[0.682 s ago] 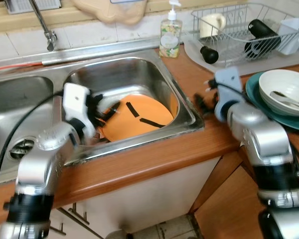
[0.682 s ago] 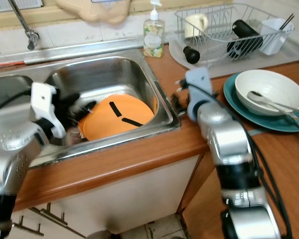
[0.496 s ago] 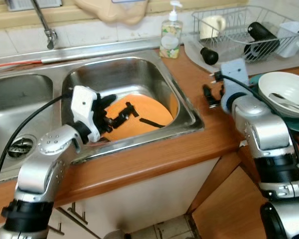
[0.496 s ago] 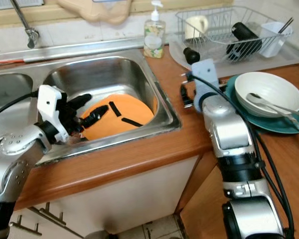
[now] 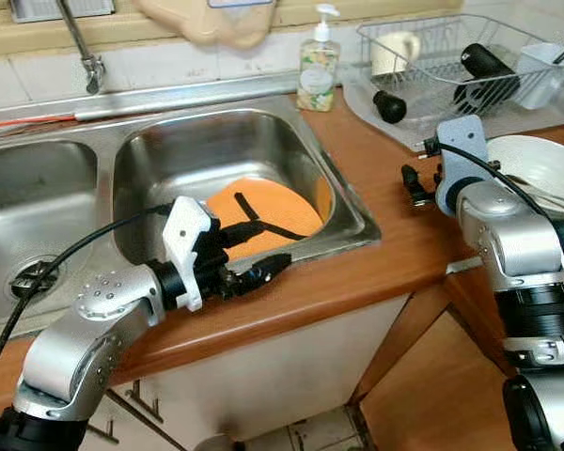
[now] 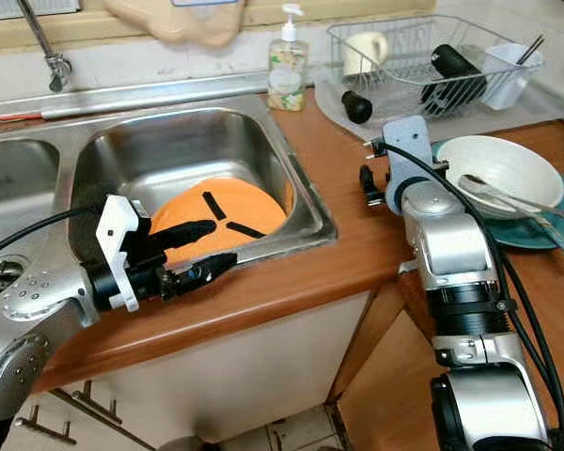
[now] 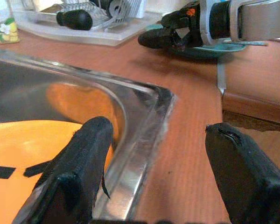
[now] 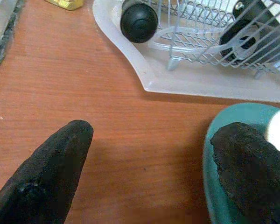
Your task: Kitchen organization
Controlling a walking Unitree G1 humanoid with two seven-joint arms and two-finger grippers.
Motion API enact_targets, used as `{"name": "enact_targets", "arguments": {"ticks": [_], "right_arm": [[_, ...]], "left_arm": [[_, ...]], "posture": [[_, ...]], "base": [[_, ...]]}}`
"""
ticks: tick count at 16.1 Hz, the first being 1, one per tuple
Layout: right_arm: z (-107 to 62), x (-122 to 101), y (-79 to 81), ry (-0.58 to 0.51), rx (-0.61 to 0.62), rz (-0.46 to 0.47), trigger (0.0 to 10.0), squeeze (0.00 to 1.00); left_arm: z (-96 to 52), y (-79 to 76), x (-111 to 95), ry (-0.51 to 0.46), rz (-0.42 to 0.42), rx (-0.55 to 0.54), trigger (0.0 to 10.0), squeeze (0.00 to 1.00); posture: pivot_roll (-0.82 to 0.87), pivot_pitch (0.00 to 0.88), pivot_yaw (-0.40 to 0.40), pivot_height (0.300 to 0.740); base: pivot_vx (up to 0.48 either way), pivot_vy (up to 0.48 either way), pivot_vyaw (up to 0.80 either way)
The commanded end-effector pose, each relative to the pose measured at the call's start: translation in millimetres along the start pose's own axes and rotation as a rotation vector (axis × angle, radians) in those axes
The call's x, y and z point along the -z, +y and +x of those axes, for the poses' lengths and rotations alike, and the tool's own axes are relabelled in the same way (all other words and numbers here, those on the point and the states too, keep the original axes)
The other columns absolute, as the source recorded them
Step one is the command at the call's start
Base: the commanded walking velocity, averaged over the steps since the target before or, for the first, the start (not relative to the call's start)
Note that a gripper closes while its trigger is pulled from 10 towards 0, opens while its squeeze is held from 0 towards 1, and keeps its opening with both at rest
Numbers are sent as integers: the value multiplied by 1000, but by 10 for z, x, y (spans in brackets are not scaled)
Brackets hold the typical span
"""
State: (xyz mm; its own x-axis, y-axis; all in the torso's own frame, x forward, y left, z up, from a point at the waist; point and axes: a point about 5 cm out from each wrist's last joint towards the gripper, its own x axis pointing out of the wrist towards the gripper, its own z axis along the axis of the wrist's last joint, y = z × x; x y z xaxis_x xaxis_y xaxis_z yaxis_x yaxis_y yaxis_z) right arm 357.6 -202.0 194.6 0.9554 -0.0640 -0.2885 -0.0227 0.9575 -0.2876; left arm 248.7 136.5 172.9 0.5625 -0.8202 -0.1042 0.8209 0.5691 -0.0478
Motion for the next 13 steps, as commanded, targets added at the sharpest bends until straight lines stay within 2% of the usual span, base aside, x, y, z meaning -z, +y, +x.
{"name": "enact_targets", "arguments": {"ticks": [1,9,13], "right_arm": [[8,-33,-95,2,15,23,10000,0],[106,123,-236,76,62,65,10000,0],[158,237,-174,175,26,119,10000,0]], "left_arm": [[4,-57,-20,9,6,37,10000,0],[-7,-116,-55,27,14,64,10000,0],[-31,-82,-71,32,25,53,10000,0]], "posture": [[-143,0,16,740],[-86,0,8,740],[-84,0,1,740]], "base": [[0,0,0],[0,0,0],[0,0,0]]}}
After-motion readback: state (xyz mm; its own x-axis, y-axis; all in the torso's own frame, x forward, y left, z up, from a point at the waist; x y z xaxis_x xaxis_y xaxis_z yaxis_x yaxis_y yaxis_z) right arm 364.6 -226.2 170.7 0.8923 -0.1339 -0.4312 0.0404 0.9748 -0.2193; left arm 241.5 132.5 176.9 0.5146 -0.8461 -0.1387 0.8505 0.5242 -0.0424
